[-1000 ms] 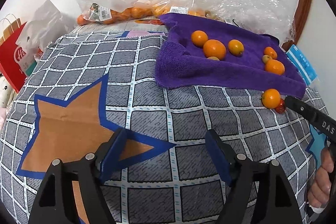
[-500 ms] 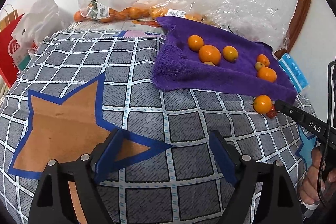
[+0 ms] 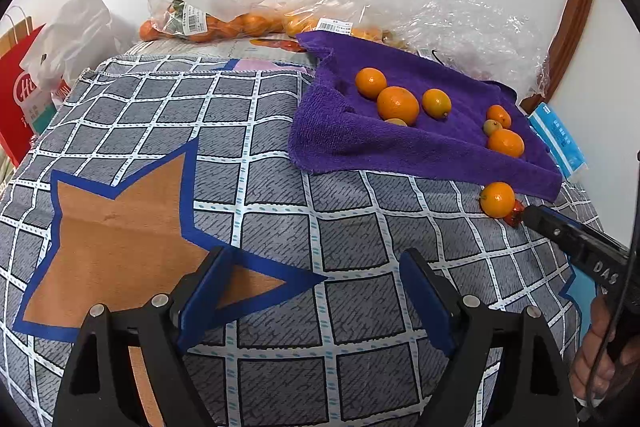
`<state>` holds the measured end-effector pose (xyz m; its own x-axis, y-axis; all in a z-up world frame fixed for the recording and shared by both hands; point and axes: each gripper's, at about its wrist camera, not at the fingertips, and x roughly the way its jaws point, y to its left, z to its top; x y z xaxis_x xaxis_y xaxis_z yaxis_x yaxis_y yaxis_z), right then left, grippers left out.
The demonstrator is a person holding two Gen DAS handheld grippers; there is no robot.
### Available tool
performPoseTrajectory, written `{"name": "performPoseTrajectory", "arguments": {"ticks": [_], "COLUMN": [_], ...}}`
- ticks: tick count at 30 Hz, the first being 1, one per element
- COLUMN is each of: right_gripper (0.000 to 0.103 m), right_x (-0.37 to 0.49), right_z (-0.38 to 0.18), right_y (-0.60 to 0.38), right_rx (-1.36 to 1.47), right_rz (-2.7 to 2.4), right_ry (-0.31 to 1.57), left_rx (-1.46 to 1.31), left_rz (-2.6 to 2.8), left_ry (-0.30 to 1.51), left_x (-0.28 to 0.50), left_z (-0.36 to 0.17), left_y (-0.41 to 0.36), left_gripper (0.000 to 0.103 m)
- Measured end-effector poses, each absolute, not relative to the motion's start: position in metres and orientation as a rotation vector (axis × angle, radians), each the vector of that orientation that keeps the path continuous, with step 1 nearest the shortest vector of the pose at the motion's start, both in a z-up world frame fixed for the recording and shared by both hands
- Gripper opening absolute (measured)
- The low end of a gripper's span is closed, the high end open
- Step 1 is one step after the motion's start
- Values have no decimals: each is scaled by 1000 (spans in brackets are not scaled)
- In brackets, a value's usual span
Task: Organize fruits
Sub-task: 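Close the right tool on the small red apple while the left tool closes on an orange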
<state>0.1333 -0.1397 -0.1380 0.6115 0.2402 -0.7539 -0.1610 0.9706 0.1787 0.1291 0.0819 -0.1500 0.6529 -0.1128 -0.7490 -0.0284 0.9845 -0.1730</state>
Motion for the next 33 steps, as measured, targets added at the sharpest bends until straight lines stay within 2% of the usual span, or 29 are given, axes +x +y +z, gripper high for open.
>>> {"name": "performPoseTrajectory", "arguments": {"ticks": [18,22,28,33], "right_gripper": [34,26,25,25], "right_x": [153,153,143,127], "right_z": [-155,-155,-149,-140], "right_y": [-121,-125,-141,-172], "right_rx": [-53,-19,31,59], "right_rz": [225,244,242,206], "right_ry": [929,929,903,874], "left_rx": [-114,-96,-47,-135], "left_rz": [-29,-16,21,-64], "left_ry": [880,886,904,903], "left_x": [134,134,128,131], "left_z": [-151,-151,-153,-145], "left_y": [73,72,64,47], "left_gripper": [88,88,87,86]}}
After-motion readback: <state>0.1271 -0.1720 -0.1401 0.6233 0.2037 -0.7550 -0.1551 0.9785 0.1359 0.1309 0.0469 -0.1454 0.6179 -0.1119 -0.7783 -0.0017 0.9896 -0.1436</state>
